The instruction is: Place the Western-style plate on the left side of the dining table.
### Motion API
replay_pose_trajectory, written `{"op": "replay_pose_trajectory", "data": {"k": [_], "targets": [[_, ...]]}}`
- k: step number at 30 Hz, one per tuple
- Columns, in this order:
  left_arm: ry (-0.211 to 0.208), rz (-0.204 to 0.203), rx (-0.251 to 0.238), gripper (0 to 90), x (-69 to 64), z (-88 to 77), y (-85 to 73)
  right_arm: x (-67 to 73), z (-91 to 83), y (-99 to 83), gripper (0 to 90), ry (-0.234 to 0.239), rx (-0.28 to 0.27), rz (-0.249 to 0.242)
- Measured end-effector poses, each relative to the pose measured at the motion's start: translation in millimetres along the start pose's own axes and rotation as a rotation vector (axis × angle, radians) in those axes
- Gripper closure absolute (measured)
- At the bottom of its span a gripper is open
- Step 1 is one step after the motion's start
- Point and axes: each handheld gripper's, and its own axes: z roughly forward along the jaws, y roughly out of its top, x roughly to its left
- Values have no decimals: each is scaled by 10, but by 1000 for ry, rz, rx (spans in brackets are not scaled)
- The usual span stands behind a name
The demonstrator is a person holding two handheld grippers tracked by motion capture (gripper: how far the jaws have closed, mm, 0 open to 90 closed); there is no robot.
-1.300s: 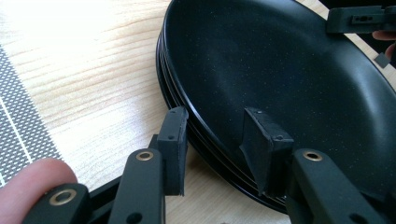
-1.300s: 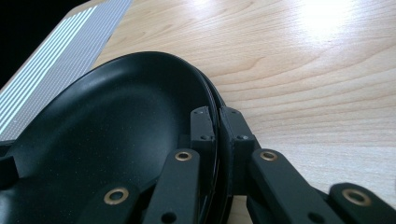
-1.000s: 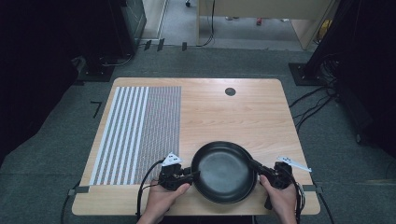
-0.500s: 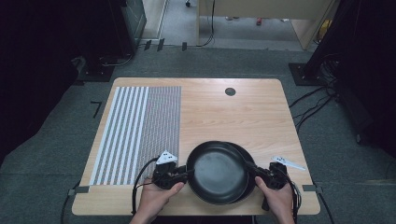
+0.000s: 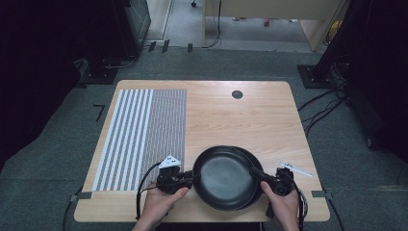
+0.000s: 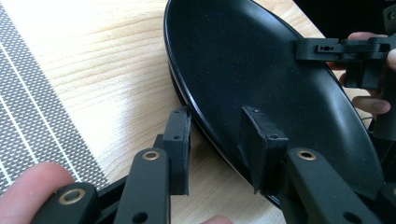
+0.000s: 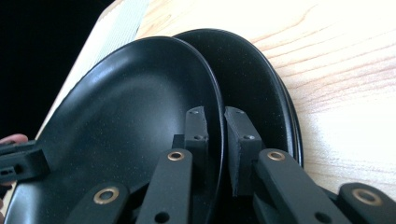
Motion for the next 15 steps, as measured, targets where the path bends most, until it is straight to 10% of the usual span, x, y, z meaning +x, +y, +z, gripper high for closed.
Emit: {"op": "replay_pose_trajectory", "data": {"k": [6,15], "targets": [[-48,-41,-6,652,57,-24,-12,10,24,-5,799,-6,-4,6],[21,-35,-10,671,-21,-28,-15,-84,-5,-19,845,60,-10,149]]}}
